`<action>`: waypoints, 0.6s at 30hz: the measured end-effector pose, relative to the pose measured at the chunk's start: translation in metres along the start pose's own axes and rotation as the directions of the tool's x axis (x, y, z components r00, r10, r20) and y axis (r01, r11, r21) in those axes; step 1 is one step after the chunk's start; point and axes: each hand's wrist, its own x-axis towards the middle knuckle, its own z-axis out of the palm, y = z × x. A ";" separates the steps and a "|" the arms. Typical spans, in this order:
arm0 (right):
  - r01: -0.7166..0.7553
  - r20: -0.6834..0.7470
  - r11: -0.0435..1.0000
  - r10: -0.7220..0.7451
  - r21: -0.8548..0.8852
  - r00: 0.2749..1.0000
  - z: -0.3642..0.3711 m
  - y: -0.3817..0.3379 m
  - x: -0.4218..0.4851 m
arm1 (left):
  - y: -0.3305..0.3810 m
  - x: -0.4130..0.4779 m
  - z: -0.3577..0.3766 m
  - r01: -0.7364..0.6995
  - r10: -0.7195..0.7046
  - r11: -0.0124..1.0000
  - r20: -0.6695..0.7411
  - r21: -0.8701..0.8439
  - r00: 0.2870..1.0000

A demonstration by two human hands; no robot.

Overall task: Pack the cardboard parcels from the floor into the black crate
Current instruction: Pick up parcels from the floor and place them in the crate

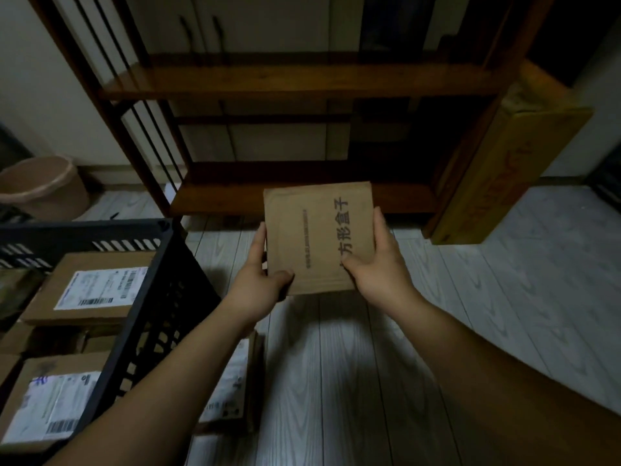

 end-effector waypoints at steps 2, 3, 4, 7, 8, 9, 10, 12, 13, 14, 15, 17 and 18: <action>0.064 -0.069 0.998 -0.064 0.001 0.996 -0.007 -0.010 0.002 | 0.014 -0.002 -0.002 -0.060 0.060 0.998 -0.021 -0.005 0.998; 0.097 -0.091 0.995 -0.096 0.009 0.991 -0.010 -0.014 0.002 | 0.020 -0.003 -0.003 -0.093 0.092 0.996 -0.030 0.000 0.995; 0.128 -0.108 0.992 -0.125 0.016 0.986 -0.012 -0.018 0.002 | 0.025 -0.005 -0.004 -0.125 0.125 0.992 -0.040 0.012 0.991; 0.187 -0.146 0.982 -0.182 0.021 0.972 -0.014 -0.031 -0.001 | 0.038 -0.009 -0.006 -0.188 0.189 0.982 -0.079 0.024 0.979; 0.199 -0.156 0.980 -0.193 0.023 0.969 -0.014 -0.035 -0.002 | 0.042 -0.012 -0.007 -0.199 0.200 0.980 -0.095 0.021 0.975; 0.207 -0.160 0.978 -0.200 0.029 0.967 -0.014 -0.041 -0.003 | 0.047 -0.014 -0.007 -0.212 0.213 0.977 -0.114 0.021 0.970; 0.210 -0.158 0.977 -0.202 0.036 0.967 -0.016 -0.046 -0.005 | 0.051 -0.018 -0.009 -0.224 0.225 0.974 -0.136 0.026 0.965; 0.175 -0.143 0.983 -0.164 0.064 0.976 -0.021 -0.061 -0.011 | 0.063 -0.027 -0.014 -0.232 0.237 0.971 -0.158 0.050 0.958; 0.150 -0.125 0.984 -0.137 0.095 0.983 -0.024 -0.071 -0.015 | 0.072 -0.033 -0.017 -0.227 0.234 0.972 -0.155 0.060 0.960; 0.128 -0.104 0.985 -0.116 0.119 0.988 -0.028 -0.082 -0.021 | 0.083 -0.040 -0.022 -0.212 0.219 0.975 -0.149 0.063 0.964; 0.111 -0.088 0.986 -0.101 0.121 0.991 -0.033 -0.097 -0.027 | 0.095 -0.047 -0.027 -0.190 0.197 0.980 -0.143 0.059 0.970; 0.095 -0.079 0.992 -0.088 0.084 0.993 -0.047 -0.133 -0.039 | 0.127 -0.063 -0.039 -0.140 0.146 0.989 -0.137 0.052 0.980; 0.092 -0.075 0.993 -0.087 0.071 0.993 -0.055 -0.156 -0.044 | 0.147 -0.073 -0.046 -0.117 0.123 0.992 -0.131 0.052 0.984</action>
